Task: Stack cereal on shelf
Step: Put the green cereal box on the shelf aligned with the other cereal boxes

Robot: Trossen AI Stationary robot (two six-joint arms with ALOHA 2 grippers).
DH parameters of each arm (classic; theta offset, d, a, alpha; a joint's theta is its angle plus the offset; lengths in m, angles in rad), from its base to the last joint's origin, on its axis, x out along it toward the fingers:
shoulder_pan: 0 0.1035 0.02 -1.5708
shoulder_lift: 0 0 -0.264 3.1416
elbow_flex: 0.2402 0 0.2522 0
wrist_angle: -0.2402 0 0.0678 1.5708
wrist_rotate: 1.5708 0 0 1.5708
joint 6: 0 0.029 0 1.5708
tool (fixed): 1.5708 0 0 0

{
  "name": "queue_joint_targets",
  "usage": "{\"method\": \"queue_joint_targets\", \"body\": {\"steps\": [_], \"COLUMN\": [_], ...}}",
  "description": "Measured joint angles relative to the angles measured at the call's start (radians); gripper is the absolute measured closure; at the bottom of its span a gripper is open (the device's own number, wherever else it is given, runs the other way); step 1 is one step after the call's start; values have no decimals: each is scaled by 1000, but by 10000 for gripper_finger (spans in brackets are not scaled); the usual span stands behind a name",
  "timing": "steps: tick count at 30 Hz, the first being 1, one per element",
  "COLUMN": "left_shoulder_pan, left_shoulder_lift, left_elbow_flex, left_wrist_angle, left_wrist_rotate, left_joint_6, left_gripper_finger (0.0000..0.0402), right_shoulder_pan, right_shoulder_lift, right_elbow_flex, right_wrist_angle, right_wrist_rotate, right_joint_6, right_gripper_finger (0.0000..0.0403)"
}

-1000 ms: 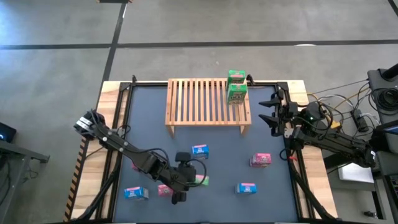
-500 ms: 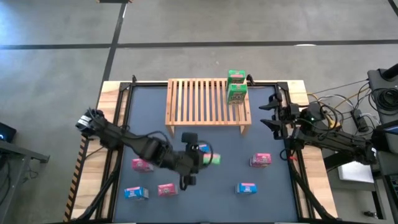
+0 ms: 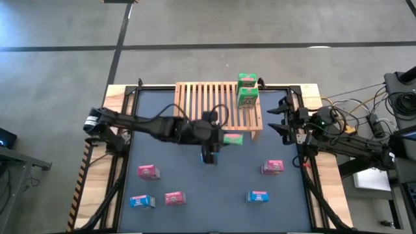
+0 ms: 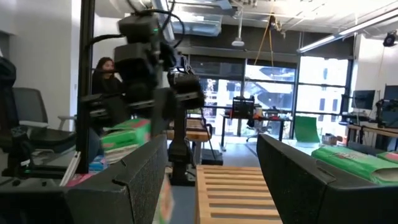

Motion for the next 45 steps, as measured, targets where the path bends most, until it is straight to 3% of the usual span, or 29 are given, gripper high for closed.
{"method": "queue_joint_targets", "body": {"steps": [6,10,23,41,45], "left_shoulder_pan": [72,128,263,304,303], "left_shoulder_lift": [-3,-3,33,81,81], "left_elbow_flex": [0,0,-1,-1,-1], "left_wrist_angle": [103,149,232,278,277], "left_wrist_rotate": [73,163,307,331,357], "left_joint_6": [72,74,84,91,84], "left_gripper_finger": [251,251,251,251,251], "right_shoulder_pan": [0,0,0,0,0], "right_shoulder_lift": [42,65,71,91,114], "right_elbow_flex": [0,0,0,0,0], "right_wrist_angle": [1,25,30,5,5], "right_wrist_rotate": [0,0,25,24,24], "right_joint_6": [-12,-11,-14,-32,-53], "right_gripper_finger": [165,165,165,165,146]}}
